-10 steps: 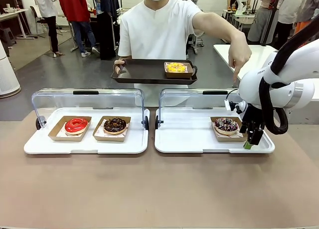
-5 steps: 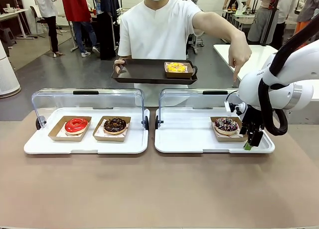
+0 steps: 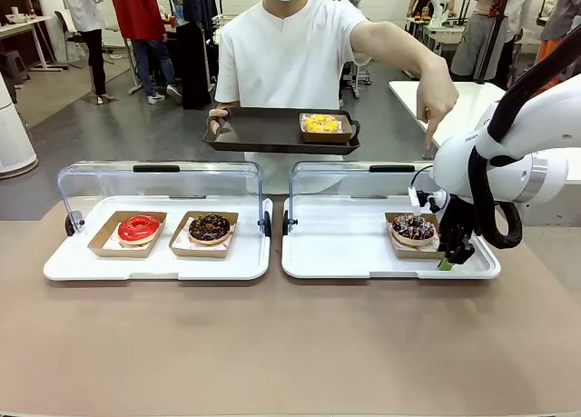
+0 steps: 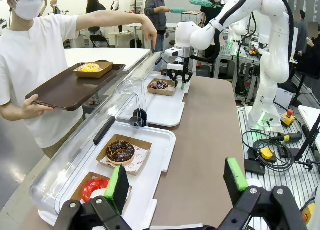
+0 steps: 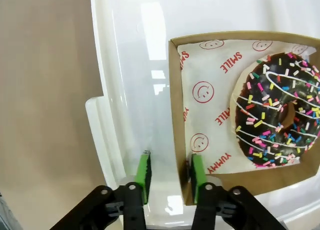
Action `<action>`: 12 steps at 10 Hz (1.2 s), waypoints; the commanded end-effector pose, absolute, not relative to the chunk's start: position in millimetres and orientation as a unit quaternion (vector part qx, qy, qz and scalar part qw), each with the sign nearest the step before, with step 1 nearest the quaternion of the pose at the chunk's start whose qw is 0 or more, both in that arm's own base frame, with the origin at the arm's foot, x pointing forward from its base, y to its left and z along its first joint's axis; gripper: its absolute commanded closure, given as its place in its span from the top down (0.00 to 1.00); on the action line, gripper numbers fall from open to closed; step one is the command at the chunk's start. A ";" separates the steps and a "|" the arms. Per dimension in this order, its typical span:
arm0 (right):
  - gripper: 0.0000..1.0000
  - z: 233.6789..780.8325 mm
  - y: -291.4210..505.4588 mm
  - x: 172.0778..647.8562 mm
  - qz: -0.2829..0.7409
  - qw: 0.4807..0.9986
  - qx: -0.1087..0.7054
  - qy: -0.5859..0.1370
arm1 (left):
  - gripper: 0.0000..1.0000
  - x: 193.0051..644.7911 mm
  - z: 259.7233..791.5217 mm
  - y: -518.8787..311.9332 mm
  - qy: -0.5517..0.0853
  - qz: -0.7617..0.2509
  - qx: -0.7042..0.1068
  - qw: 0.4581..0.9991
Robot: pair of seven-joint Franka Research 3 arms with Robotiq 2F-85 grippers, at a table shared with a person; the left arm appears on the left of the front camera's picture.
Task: Provide the desired donut to the person.
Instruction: Pick up and lift the Paper togo box containing the Donut pointed at by the person.
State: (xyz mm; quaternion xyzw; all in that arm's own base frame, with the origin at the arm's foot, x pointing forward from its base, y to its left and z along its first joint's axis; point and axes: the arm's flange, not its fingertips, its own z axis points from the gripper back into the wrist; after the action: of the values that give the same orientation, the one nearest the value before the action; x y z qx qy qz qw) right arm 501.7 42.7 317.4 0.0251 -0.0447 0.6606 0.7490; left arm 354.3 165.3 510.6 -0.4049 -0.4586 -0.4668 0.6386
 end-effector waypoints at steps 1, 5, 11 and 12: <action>0.02 312.4 41.1 506.2 0.666 0.744 0.026 -0.054 | 1.00 353.0 512.1 165.8 -0.461 -0.468 -0.406 0.635; 0.00 313.3 41.1 505.8 0.667 0.743 0.025 -0.056 | 1.00 353.0 512.1 165.8 -0.461 -0.468 -0.406 0.635; 0.00 329.1 54.0 493.2 0.668 0.742 0.017 -0.056 | 1.00 353.0 512.1 165.8 -0.461 -0.468 -0.406 0.635; 0.00 341.6 64.3 483.0 0.674 0.737 0.010 -0.054 | 1.00 353.0 512.1 165.8 -0.461 -0.468 -0.406 0.635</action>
State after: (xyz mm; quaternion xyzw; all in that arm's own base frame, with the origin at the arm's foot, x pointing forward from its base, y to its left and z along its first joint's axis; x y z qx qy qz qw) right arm 498.8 55.3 332.8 0.0149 -0.0575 0.6706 0.7394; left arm 354.4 165.2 510.6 -0.4050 -0.4585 -0.4668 0.6386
